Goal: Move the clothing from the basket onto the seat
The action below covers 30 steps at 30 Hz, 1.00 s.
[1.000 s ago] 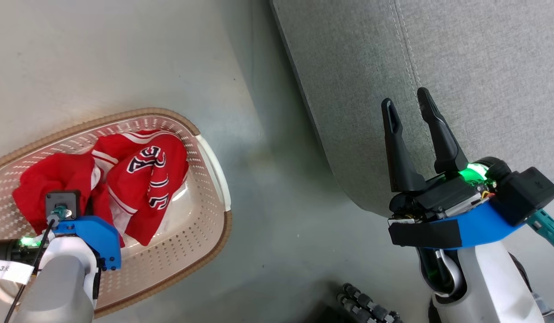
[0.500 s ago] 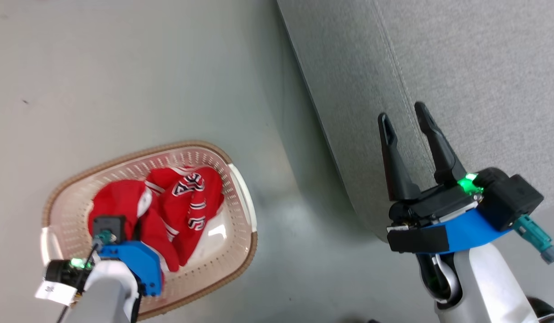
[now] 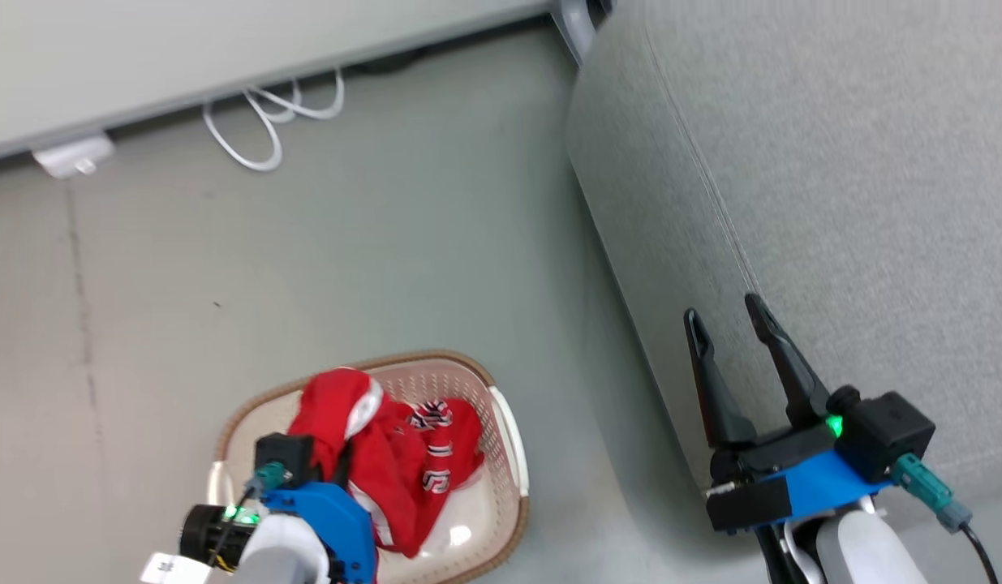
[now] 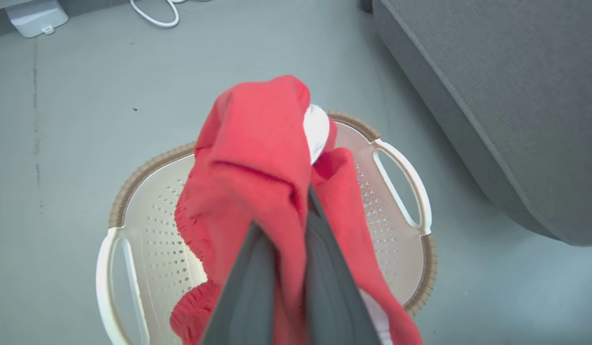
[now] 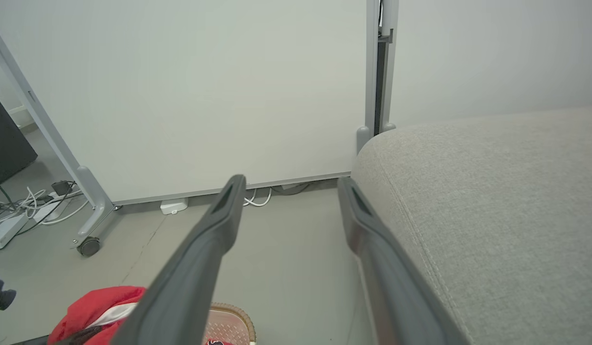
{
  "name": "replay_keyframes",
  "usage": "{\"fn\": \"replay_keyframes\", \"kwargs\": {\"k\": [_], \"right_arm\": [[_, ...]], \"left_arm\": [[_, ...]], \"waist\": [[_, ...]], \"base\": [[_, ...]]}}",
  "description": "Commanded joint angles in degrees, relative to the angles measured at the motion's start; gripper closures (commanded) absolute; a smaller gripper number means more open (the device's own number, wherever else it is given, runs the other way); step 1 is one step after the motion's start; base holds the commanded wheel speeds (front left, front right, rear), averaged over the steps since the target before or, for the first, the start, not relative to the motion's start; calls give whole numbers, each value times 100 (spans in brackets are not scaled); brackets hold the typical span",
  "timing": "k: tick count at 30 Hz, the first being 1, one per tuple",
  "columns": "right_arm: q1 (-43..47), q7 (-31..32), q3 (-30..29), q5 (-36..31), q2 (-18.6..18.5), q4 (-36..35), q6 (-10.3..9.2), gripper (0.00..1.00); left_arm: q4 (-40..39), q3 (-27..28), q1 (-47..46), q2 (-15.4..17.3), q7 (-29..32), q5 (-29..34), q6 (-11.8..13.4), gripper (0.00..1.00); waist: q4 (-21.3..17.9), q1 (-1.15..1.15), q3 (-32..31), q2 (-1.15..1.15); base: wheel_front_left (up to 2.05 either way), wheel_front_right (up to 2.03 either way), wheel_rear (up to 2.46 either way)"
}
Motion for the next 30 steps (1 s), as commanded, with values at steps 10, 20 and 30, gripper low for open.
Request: {"fn": "replay_keyframes", "kwargs": {"k": [10,20,30], "right_arm": [[563,-17,-72,-116,-15,247,3,0],[867,121,-69,-135,-15,259,3,0],[1019,252,17,-127,-15,176,3,0]], "left_arm": [[-642,-509,342,-143,-28,-141,-95,100],[-1436,-1545,251,-152,-28,-815,-81,100],[-2003,-2462,-393,-152,171,-1507,-82,100]], "waist": [[620,1,-1211,0],[758,1,-1657,0],[868,1,-1797,0]], "base": [[0,0,0],[0,0,0],[0,0,0]]}}
